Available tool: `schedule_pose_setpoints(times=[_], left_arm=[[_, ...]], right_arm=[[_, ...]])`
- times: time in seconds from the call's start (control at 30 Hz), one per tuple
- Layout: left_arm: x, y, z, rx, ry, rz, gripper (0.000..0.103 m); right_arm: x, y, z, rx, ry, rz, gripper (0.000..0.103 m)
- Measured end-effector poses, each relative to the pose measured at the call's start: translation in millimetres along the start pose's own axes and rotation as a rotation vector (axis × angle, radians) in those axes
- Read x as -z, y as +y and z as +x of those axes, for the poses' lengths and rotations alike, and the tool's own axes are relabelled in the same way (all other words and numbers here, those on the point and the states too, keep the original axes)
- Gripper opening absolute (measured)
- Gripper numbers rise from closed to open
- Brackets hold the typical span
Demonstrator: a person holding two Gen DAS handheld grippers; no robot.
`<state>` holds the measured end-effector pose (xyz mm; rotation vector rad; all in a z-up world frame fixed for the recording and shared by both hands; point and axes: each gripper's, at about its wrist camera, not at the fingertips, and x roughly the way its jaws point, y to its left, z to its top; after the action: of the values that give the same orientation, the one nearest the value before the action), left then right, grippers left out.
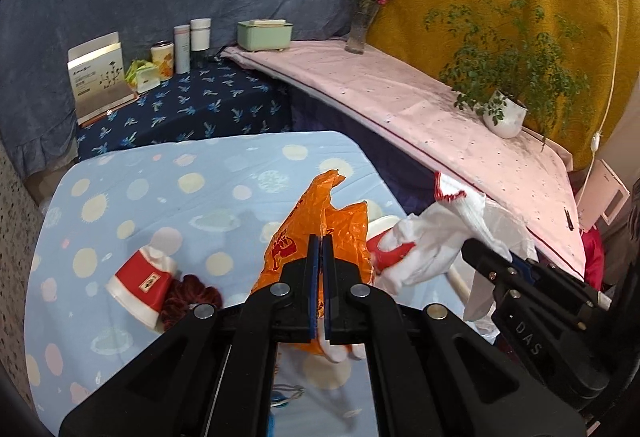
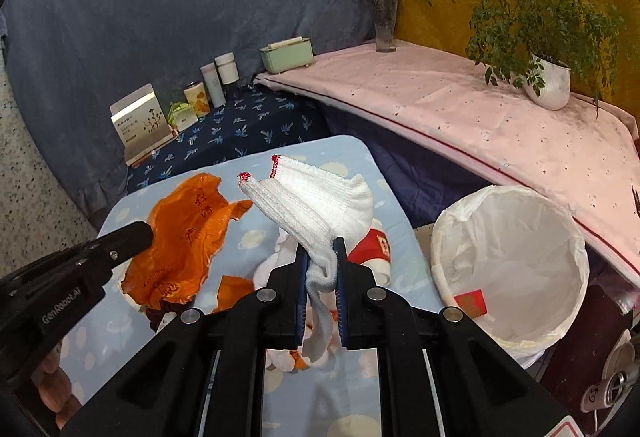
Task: Collect trash
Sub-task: 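Carry the orange bag and white cloth over the trash bin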
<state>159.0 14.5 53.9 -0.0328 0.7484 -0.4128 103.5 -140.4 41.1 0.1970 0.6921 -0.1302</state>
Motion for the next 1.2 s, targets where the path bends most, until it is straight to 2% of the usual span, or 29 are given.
schedule_pose_setpoints(times=[0.27,0.6,0.9,1.2], left_arm=[[-7.2,-34.9,0.2,0.028,-0.008,0.045,0.001],[-12.1,-96.2,21.6,0.111,0.021,0.119,0.001],[-5.5,-172.6,58.2,0.231,0.063,0.214,0.001],[14.4,-225.9,101.5,0.28,0.138,0.259,0.001]], right_arm=[[-13.1,-28.9,-31.1,0.034,-0.08,0.031,0.011],[-11.0,-93.2,-40.8,0.13,-0.098,0.125,0.011],[2.8,-152.0,-36.1,0.236,-0.066,0.199,0.011],[16.2,-200.3,-21.7,0.294,-0.023,0.26,0.012]])
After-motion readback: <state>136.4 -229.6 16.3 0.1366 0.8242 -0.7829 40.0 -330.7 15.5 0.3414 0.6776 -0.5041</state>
